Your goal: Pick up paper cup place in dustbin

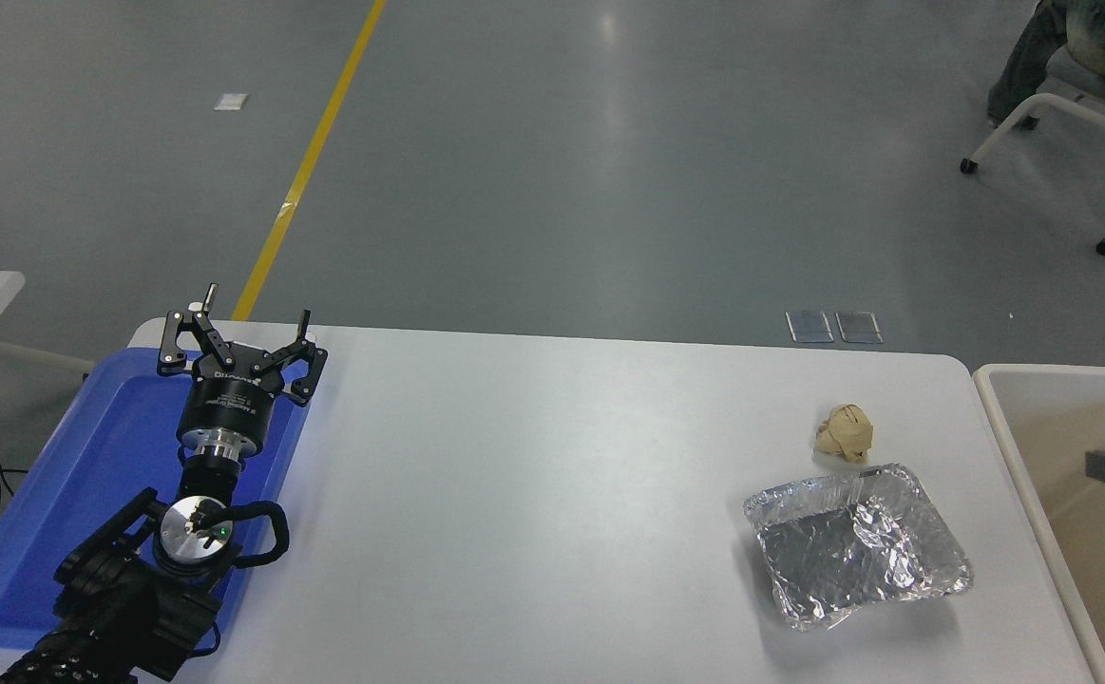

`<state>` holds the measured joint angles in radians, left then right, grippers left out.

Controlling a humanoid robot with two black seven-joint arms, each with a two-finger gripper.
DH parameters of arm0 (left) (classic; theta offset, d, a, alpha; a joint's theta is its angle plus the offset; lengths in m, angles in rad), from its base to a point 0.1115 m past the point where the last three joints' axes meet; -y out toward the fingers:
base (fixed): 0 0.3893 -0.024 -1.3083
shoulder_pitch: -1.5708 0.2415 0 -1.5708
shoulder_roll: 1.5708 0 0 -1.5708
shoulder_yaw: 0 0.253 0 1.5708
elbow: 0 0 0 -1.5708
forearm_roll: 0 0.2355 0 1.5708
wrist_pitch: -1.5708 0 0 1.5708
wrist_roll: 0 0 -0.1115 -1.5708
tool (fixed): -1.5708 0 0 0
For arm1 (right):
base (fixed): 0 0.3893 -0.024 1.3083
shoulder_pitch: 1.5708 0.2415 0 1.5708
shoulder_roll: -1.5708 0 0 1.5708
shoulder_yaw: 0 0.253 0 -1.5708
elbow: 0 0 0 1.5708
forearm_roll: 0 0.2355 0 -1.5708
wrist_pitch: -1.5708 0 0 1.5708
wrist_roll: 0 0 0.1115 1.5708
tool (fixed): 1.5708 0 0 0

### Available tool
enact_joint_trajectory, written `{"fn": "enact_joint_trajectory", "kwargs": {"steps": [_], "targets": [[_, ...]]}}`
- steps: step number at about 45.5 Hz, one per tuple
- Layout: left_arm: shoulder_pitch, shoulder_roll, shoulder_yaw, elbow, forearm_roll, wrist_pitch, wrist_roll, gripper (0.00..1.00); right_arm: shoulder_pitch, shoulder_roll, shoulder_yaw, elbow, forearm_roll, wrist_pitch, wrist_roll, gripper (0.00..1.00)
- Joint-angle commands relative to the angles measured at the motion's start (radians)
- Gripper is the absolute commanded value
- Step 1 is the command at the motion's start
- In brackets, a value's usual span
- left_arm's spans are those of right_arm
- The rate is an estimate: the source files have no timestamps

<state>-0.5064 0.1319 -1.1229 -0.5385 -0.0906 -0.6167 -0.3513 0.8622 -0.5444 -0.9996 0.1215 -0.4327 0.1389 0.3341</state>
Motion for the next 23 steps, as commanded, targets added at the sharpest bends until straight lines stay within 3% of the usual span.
{"fn": "enact_joint_trajectory", "kwargs": {"steps": [1,10,23], "targets": [[0.0,0.0,0.0,0.0,0.0,-0.001,0.0,1.0,0.15,0.024,0.007,0.006,0.003,0.09,0.008,0.98],[0.0,0.002,0.0,0.0,0.0,-0.001,0.0,1.0,0.302,0.027,-0.001,0.081,-0.014,0.122,0.008,0.98],[0.0,0.002,0.0,0.0,0.0,-0.001,0.0,1.0,0.745,-0.022,-0.085,0.608,-0.101,0.12,-0.009,0.98]]}}
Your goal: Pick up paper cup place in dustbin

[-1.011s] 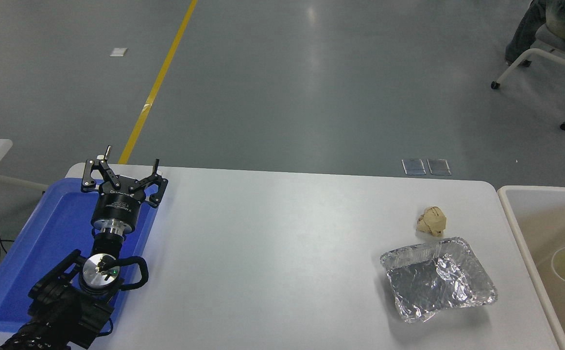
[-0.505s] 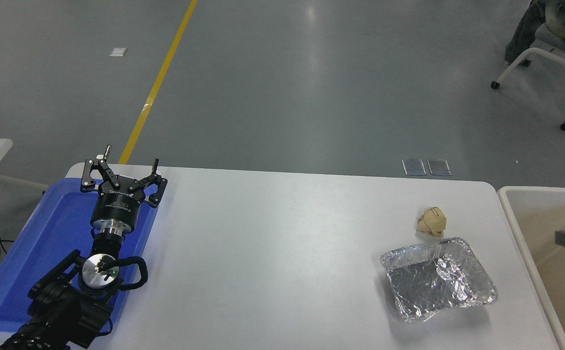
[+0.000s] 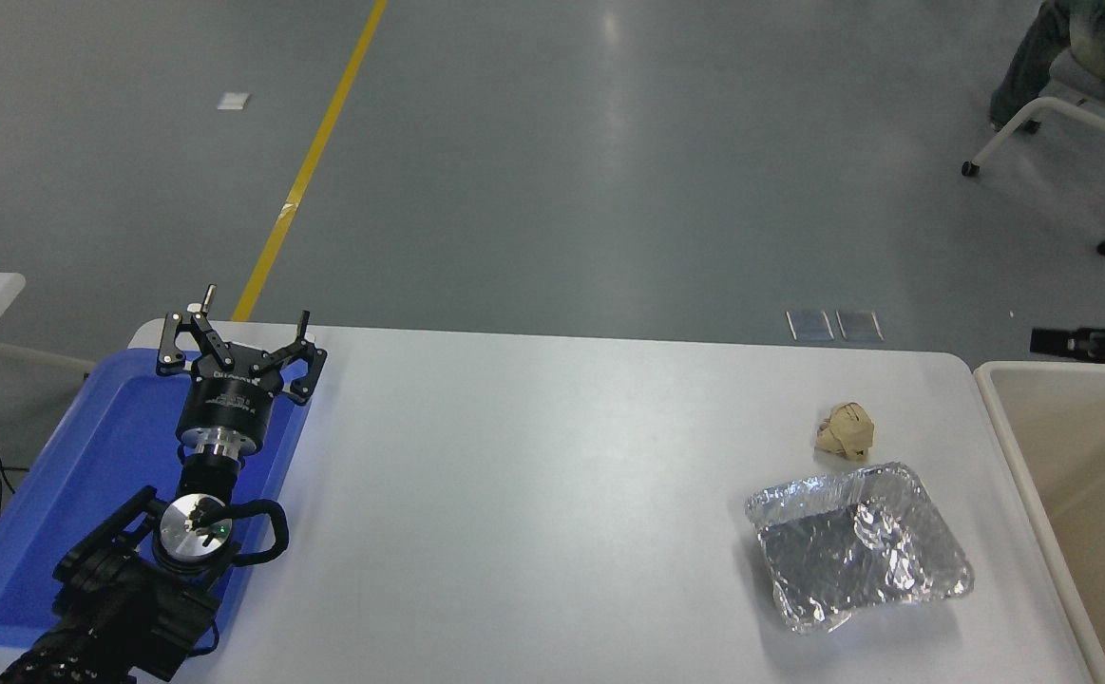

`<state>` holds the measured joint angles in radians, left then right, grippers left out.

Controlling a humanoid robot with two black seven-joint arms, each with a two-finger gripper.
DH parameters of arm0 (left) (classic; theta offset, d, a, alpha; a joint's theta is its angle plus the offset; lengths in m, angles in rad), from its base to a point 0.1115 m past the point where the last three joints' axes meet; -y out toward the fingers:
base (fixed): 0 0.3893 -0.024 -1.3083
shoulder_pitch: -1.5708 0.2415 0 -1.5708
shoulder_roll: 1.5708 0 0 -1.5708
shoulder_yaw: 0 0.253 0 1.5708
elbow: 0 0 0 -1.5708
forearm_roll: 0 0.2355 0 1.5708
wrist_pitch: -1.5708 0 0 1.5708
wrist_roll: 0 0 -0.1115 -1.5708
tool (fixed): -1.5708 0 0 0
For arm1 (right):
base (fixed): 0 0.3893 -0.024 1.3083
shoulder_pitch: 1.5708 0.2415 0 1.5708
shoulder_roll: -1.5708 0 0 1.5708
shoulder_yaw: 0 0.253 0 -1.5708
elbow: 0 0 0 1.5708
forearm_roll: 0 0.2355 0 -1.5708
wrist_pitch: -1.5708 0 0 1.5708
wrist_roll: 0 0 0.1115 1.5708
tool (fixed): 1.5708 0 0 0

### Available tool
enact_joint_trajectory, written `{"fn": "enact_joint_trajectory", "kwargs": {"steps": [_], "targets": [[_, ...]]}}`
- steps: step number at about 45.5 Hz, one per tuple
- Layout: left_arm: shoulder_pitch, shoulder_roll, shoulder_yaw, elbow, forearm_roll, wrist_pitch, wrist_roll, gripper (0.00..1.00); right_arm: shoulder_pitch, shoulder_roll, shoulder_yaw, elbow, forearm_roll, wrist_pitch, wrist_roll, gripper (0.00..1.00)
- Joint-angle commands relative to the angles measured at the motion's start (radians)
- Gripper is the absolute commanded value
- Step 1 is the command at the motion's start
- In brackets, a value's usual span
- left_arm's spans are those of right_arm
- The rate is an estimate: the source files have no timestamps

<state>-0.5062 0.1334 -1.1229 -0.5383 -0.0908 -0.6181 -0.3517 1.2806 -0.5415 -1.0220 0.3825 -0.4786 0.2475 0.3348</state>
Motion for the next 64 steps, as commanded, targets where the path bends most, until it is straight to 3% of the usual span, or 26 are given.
{"fn": "enact_joint_trajectory", "kwargs": {"steps": [1,15,30,43,54,64], "targets": [[0.0,0.0,0.0,0.0,0.0,0.0,0.0,1.0,0.348,-0.018,-0.07,0.369,-0.054,0.012,-0.013,0.98],[0.0,0.0,0.0,0.0,0.0,0.0,0.002,1.0,0.651,0.086,-0.092,0.739,-0.048,0.009,-0.056,0.99],[0.0,0.0,0.001,0.0,0.0,0.0,0.002,1.0,0.847,0.161,-0.093,1.064,-0.052,0.022,-0.056,0.99],[0.0,0.0,0.0,0.0,0.0,0.0,0.0,1.0,1.013,0.227,-0.102,1.191,-0.035,0.197,-0.057,1.0],[0.0,0.0,0.0,0.0,0.0,0.0,0.002,1.0,1.053,0.322,-0.118,1.214,0.23,0.311,-0.06,1.0],[0.0,0.0,0.001,0.0,0.002,-0.002,0.002,1.0,1.06,0.364,-0.136,1.213,0.348,0.391,-0.108,1.0]]}}
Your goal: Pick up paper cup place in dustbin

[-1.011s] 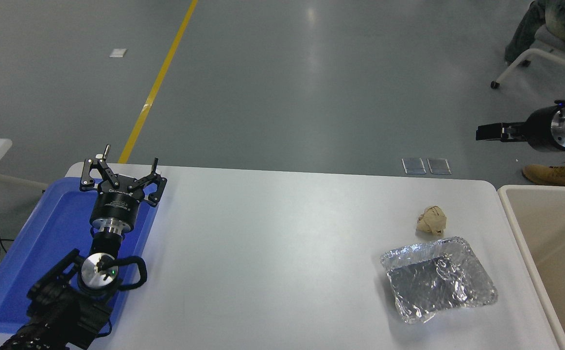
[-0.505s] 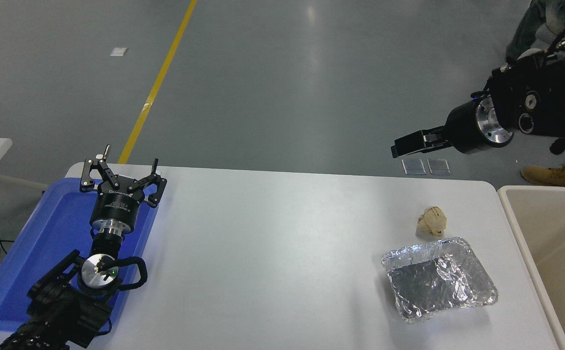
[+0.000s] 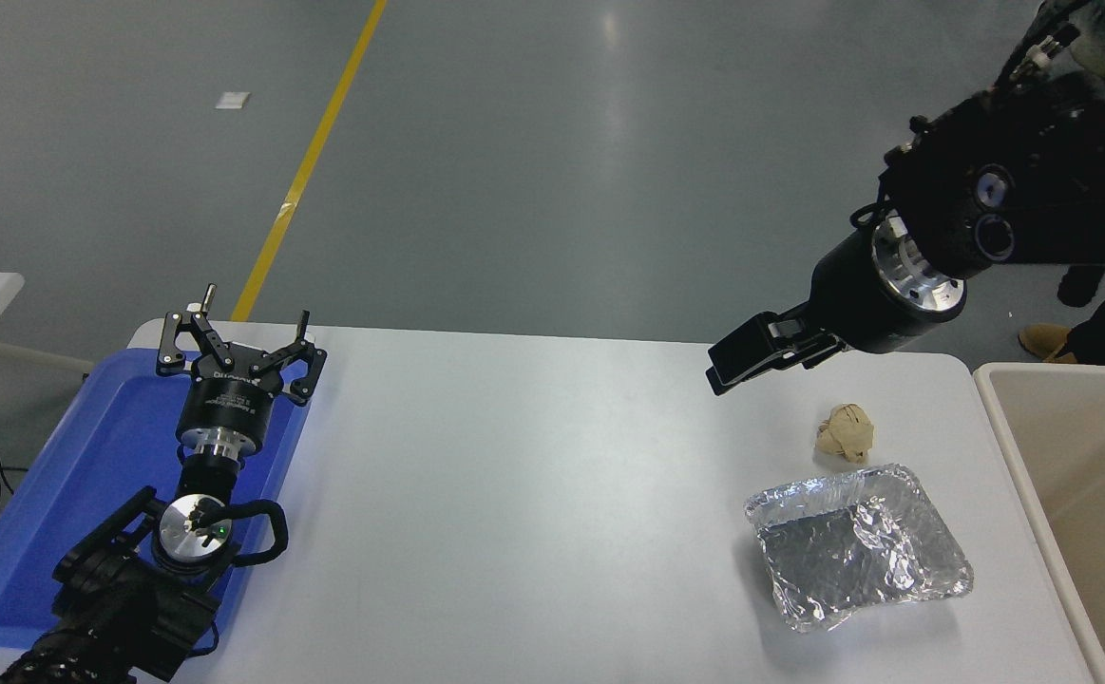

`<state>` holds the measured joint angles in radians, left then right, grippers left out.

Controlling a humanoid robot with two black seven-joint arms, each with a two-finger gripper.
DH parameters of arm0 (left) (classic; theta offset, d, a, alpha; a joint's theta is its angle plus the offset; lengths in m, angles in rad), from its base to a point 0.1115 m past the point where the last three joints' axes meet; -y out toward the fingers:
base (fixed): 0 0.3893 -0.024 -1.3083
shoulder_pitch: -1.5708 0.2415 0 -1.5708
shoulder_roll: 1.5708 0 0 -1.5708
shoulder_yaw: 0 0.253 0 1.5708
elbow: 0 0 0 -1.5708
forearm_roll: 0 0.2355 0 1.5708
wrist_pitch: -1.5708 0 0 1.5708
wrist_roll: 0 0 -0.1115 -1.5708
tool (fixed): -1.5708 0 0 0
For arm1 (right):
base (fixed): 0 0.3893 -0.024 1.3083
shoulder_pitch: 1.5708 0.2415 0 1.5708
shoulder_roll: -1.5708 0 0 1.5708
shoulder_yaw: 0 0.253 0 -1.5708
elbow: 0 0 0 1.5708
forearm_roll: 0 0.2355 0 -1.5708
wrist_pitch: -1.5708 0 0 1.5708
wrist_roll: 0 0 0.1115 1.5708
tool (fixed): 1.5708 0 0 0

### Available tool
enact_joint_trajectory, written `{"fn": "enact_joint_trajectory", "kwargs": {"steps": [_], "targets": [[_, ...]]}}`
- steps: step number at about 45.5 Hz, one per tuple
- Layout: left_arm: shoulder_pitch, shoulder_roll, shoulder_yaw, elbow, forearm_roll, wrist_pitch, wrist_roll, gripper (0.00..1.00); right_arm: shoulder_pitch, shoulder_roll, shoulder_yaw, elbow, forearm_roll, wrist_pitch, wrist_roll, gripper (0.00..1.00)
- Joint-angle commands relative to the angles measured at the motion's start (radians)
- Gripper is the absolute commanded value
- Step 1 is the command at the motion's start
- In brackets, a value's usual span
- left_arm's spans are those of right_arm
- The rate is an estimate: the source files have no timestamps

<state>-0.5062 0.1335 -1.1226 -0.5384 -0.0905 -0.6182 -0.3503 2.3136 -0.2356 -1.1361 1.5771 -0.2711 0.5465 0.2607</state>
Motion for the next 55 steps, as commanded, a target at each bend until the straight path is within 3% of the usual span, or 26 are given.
{"fn": "enact_joint_trajectory", "kwargs": {"steps": [1,11,15,19,33,55], "targets": [[0.0,0.0,0.0,0.0,0.0,-0.002,0.001,1.0,0.024,0.065,-0.033,0.017,0.141,0.092,-0.035,1.0],[0.0,0.0,0.0,0.0,0.002,-0.002,0.002,1.0,-0.003,0.134,-0.134,0.001,0.141,0.087,-0.08,1.0],[0.0,0.0,0.0,-0.002,0.003,-0.002,0.002,1.0,-0.01,0.165,-0.192,0.001,0.083,0.081,-0.092,1.0],[0.0,0.0,0.0,-0.002,0.003,-0.002,0.002,1.0,-0.013,0.177,-0.223,-0.002,0.036,0.078,-0.092,1.0],[0.0,0.0,0.0,0.0,0.003,-0.002,0.002,1.0,0.013,0.182,-0.222,0.009,0.056,0.093,-0.09,1.0],[0.0,0.0,0.0,0.0,0.002,-0.002,0.002,1.0,0.027,0.173,-0.246,0.012,0.142,0.085,-0.09,1.0]]}}
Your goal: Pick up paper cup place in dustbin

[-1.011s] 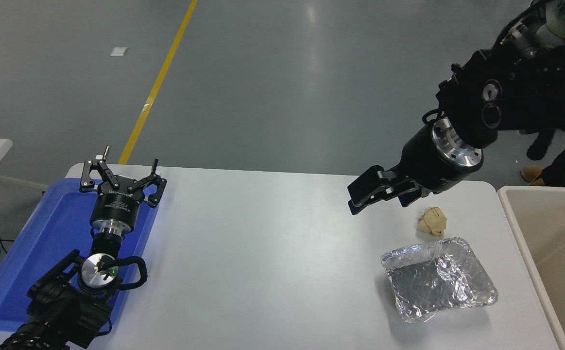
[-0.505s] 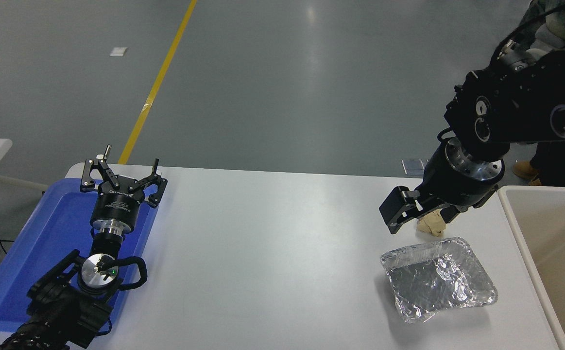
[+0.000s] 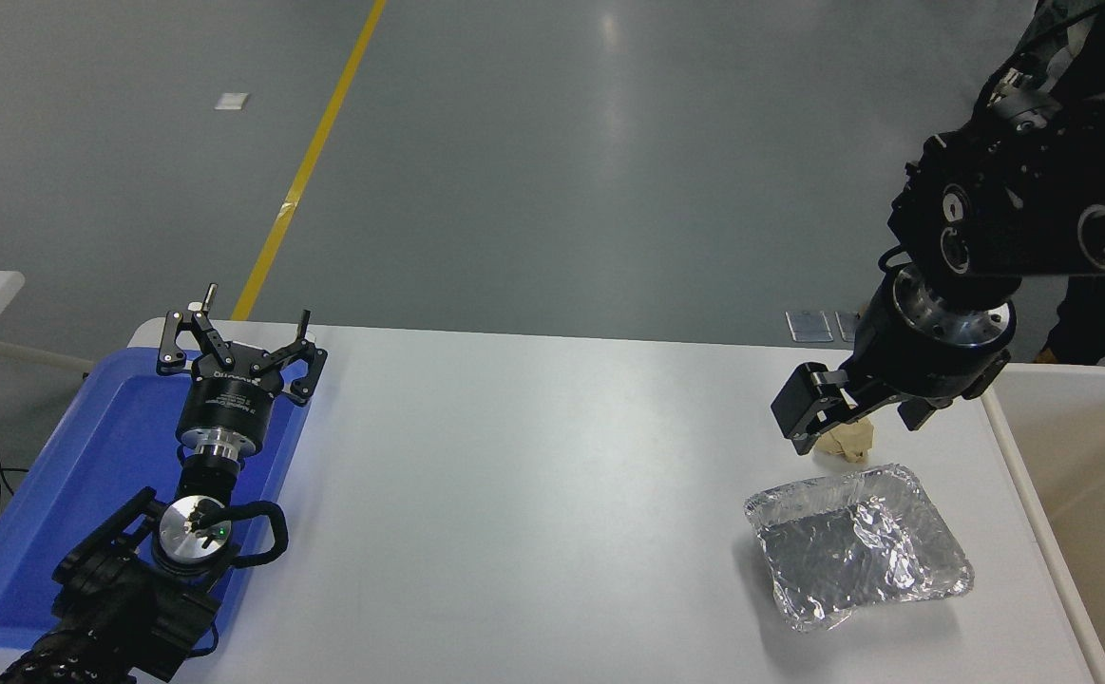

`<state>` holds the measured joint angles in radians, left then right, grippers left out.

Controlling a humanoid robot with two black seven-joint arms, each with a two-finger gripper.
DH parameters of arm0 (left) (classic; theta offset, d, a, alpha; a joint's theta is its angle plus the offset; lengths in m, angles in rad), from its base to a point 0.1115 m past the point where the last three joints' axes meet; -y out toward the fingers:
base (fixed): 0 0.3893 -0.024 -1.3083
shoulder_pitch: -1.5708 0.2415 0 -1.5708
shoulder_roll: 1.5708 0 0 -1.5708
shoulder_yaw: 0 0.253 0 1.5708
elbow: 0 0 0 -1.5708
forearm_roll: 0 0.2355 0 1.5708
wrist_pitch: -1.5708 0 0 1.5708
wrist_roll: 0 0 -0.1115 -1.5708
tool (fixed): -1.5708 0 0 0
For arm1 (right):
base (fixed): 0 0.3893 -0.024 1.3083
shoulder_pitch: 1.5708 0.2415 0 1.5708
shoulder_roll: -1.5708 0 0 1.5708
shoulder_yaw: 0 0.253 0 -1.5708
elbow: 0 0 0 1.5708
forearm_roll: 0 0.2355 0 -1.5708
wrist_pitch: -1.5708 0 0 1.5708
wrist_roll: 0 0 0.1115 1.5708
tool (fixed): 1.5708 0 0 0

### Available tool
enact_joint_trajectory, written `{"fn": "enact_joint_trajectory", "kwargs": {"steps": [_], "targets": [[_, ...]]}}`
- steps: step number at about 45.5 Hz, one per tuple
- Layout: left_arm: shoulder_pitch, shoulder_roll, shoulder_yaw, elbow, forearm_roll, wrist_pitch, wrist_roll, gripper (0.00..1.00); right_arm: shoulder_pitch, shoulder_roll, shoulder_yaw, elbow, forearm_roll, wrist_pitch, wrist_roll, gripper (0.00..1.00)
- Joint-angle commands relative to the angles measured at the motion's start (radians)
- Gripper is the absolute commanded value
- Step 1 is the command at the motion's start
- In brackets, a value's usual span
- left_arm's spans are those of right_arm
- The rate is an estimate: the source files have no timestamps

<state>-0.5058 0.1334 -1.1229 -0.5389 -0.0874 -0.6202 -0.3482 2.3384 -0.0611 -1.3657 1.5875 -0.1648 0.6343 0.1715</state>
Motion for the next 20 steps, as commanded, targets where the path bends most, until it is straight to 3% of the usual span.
{"fn": "enact_joint_trajectory", "kwargs": {"steps": [1,20], "targets": [[0.0,0.0,0.0,0.0,-0.002,0.0,0.0,1.0,0.003,-0.002,-0.019,0.002,0.036,-0.004,-0.001,1.0],[0.0,0.0,0.0,0.0,-0.002,0.0,0.0,1.0,0.003,-0.003,-0.041,0.003,0.037,-0.002,-0.001,1.0]]}}
